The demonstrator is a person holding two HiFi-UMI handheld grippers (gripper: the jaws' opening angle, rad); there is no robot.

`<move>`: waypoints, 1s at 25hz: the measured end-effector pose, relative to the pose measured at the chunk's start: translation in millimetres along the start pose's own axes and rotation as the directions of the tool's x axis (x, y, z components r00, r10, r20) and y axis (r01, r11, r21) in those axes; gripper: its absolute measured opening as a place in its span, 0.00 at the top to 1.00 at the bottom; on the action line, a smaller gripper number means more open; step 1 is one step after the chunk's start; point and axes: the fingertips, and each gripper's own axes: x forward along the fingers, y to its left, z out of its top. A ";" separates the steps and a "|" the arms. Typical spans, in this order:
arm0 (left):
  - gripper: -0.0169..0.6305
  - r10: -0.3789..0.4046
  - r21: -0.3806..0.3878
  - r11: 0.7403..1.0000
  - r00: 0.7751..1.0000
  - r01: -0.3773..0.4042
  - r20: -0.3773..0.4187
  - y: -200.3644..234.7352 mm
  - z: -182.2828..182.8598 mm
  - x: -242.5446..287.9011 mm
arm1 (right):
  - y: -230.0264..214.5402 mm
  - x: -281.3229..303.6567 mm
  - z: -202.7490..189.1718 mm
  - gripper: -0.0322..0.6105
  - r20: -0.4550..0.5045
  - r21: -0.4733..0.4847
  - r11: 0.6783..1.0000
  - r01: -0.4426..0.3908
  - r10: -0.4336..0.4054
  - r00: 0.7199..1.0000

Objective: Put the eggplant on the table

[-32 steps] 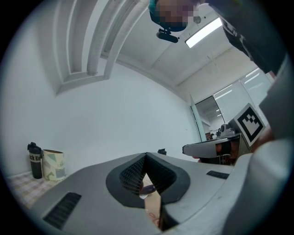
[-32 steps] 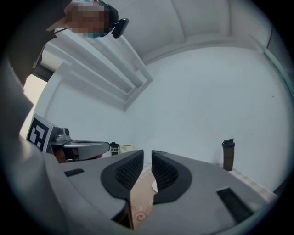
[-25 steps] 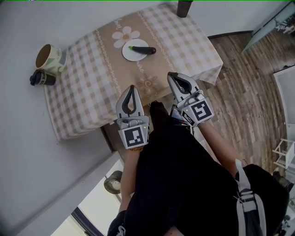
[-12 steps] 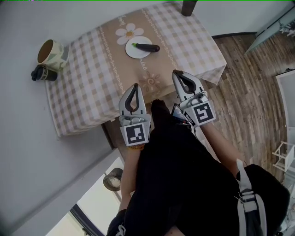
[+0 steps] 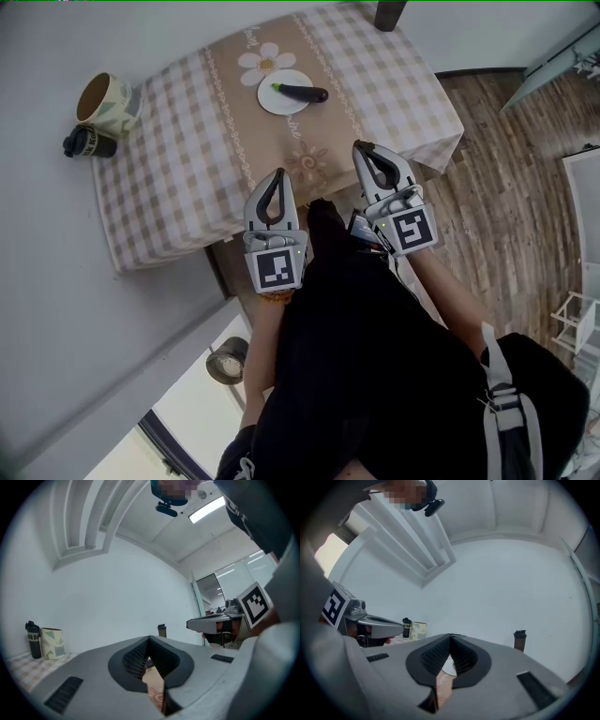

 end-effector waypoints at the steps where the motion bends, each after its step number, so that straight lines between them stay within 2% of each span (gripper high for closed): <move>1: 0.97 0.003 -0.002 1.000 1.000 -0.003 -0.003 0.5 -1.0 -0.2 | -1.1 0.2 -0.6 0.94 0.000 0.001 1.000 0.004 -0.004 1.000; 10: 0.97 0.013 -0.008 1.000 1.000 -0.013 -0.021 2.5 -7.1 -1.9 | -3.4 3.6 -6.5 0.94 -0.022 -0.009 1.000 -0.004 0.004 1.000; 13: 0.97 0.034 -0.010 0.999 0.999 -0.034 -0.031 5.4 -7.5 -6.3 | -1.6 4.6 -14.5 0.94 -0.063 -0.017 1.000 -0.026 0.025 0.998; 25: 0.97 0.123 -0.012 0.992 0.991 -0.124 -0.055 17.7 -15.2 -35.7 | 19.6 11.0 -27.3 0.94 -0.074 0.014 0.993 -0.117 0.118 0.990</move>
